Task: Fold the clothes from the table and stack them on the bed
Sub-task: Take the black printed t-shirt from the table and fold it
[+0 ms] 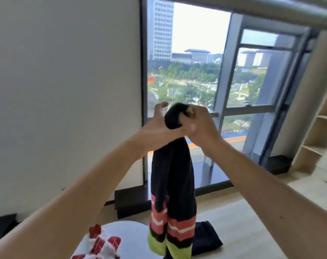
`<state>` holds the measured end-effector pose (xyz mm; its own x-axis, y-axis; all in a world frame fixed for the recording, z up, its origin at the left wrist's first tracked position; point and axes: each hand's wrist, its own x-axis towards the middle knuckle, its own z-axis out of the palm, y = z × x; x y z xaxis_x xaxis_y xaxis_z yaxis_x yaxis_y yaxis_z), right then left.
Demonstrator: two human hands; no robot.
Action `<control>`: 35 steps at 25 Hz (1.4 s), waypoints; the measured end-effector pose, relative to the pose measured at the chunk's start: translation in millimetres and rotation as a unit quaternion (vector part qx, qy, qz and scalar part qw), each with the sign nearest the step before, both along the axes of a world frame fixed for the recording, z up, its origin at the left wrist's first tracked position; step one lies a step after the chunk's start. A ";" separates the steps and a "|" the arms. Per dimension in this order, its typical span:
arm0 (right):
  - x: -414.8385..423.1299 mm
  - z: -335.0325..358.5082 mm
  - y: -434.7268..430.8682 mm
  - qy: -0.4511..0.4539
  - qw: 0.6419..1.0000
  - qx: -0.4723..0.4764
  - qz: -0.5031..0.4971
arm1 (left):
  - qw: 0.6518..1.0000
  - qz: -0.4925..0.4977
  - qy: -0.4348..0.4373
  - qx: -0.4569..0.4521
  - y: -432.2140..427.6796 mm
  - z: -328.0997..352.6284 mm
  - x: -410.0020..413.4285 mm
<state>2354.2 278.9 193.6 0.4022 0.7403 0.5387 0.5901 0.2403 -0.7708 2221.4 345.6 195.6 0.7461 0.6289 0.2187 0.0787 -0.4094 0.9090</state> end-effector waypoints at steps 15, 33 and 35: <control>134.9 79.5 -226.2 0.203 0.950 0.089 -0.220 | 0.975 -0.145 -0.097 0.138 -152.5 83.8 175.6; 214.2 69.6 -458.8 -0.024 0.918 -0.118 -0.378 | 0.961 -0.247 -0.123 0.031 -337.7 84.3 321.9; 234.1 59.6 -475.6 -0.106 0.868 -0.188 -0.448 | 0.958 -0.246 -0.143 0.037 -348.6 85.7 333.8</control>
<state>2588.4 -196.7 253.3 0.8286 0.3211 0.4586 0.5480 -0.6330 -0.5469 2555.2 -3.0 281.2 0.8509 0.1917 0.4891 -0.3887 -0.3965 0.8317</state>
